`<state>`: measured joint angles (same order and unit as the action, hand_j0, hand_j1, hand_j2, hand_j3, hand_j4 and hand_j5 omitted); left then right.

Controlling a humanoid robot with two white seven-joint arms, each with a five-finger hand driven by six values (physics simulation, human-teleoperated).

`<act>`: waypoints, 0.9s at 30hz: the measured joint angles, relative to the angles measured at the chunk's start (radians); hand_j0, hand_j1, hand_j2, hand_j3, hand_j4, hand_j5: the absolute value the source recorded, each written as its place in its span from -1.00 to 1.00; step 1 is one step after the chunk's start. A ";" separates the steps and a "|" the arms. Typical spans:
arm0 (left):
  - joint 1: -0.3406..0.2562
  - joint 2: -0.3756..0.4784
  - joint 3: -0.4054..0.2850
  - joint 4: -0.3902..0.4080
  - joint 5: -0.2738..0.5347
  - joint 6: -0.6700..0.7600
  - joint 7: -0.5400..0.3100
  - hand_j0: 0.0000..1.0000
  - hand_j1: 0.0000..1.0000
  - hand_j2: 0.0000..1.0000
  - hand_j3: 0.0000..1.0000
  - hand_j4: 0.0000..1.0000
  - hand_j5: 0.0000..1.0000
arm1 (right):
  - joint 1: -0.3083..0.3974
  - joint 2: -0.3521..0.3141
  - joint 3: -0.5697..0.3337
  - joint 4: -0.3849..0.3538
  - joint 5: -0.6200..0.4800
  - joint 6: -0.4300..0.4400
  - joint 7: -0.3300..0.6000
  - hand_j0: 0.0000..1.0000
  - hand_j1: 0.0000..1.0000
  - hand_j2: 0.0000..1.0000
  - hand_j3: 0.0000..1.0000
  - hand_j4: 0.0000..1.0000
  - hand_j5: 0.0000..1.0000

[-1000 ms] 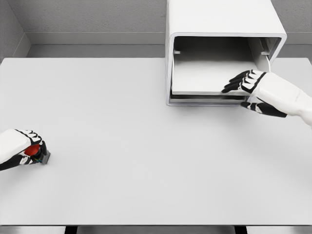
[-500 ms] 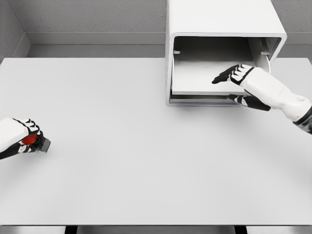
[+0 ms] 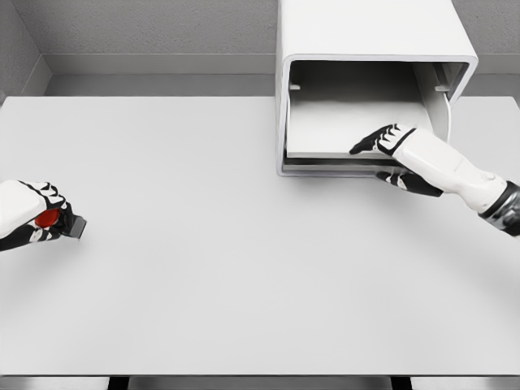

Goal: Slide open multi-storey tabletop storage cabinets and put open load switch and slide close multi-storey tabletop storage cabinets

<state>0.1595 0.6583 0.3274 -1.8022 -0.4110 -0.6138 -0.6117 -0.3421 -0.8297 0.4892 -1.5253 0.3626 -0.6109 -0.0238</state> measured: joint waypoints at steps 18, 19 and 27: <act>-0.077 -0.007 -0.037 0.000 0.000 0.000 0.000 -0.38 -0.38 -0.38 -0.38 -0.38 -0.38 | 0.052 -0.082 -0.014 -0.090 -0.010 0.000 -0.010 0.47 0.47 0.47 0.47 0.47 0.47; -0.080 -0.007 -0.041 0.000 0.000 0.000 0.000 -0.38 -0.38 -0.38 -0.38 -0.38 -0.38 | 0.052 -0.088 -0.016 -0.098 -0.011 0.000 -0.010 0.47 0.47 0.47 0.47 0.47 0.47; -0.112 -0.015 -0.068 0.000 -0.001 0.000 0.001 -0.37 -0.37 -0.37 -0.37 -0.37 -0.37 | 0.075 -0.140 -0.084 -0.156 -0.045 0.000 -0.008 0.46 0.46 0.46 0.46 0.46 0.46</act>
<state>0.0476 0.6436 0.2592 -1.8022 -0.4122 -0.6137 -0.6111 -0.2669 -0.9696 0.4054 -1.6813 0.3174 -0.6109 -0.0322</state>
